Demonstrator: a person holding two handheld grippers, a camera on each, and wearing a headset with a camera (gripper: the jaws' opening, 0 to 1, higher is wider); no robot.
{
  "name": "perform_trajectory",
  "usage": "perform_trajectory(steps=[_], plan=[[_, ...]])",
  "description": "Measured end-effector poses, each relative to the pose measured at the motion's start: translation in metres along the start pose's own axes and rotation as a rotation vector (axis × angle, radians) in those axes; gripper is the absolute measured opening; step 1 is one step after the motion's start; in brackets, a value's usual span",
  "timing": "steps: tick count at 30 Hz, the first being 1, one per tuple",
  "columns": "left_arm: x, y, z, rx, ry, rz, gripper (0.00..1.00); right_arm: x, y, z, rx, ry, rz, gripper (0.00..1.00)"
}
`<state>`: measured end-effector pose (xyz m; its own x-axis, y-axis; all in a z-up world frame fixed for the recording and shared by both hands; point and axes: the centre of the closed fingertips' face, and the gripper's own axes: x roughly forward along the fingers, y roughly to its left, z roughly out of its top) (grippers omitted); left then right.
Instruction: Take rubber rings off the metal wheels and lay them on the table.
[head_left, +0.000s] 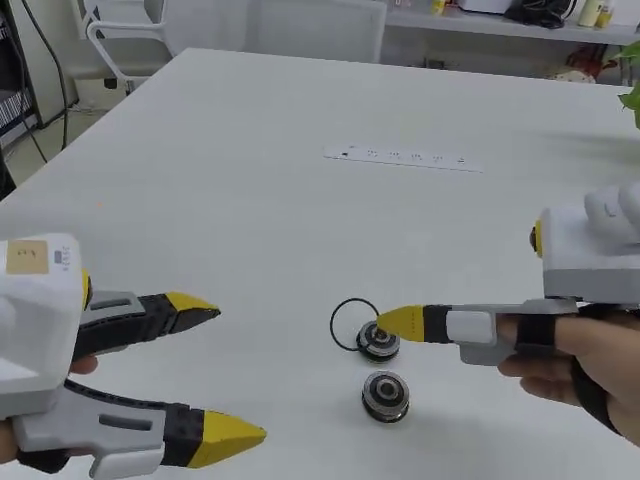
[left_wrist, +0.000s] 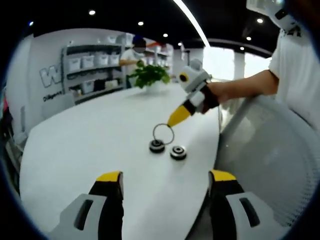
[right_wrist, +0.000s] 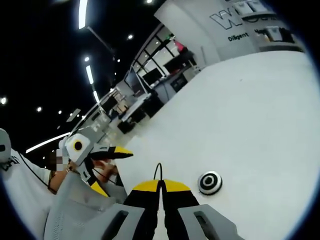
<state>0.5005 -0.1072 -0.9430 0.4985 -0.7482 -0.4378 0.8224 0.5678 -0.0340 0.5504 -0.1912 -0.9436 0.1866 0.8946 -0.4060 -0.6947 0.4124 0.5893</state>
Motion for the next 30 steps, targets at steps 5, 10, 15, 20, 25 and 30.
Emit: perform_trajectory(steps=[5,10,15,20,25,30], plan=[[0.001,0.004,0.003,0.004,-0.015,0.022,0.72,0.011,0.007,-0.010,-0.006,0.036,0.015,0.00],[0.004,0.001,-0.005,0.022,0.027,0.010,0.72,0.021,0.008,-0.024,-0.038,0.088,0.012,0.00],[0.009,-0.011,-0.009,0.028,0.050,-0.052,0.73,0.030,0.011,-0.035,-0.051,0.117,0.006,0.00],[0.011,-0.014,-0.015,0.046,0.083,-0.073,0.74,0.034,0.004,-0.046,-0.068,0.150,-0.016,0.00],[0.011,-0.015,-0.015,0.037,0.081,-0.076,0.74,0.036,-0.001,-0.050,-0.073,0.160,-0.031,0.00],[0.012,-0.016,-0.018,0.046,0.098,-0.084,0.74,0.038,-0.008,-0.054,-0.093,0.171,-0.059,0.00]])
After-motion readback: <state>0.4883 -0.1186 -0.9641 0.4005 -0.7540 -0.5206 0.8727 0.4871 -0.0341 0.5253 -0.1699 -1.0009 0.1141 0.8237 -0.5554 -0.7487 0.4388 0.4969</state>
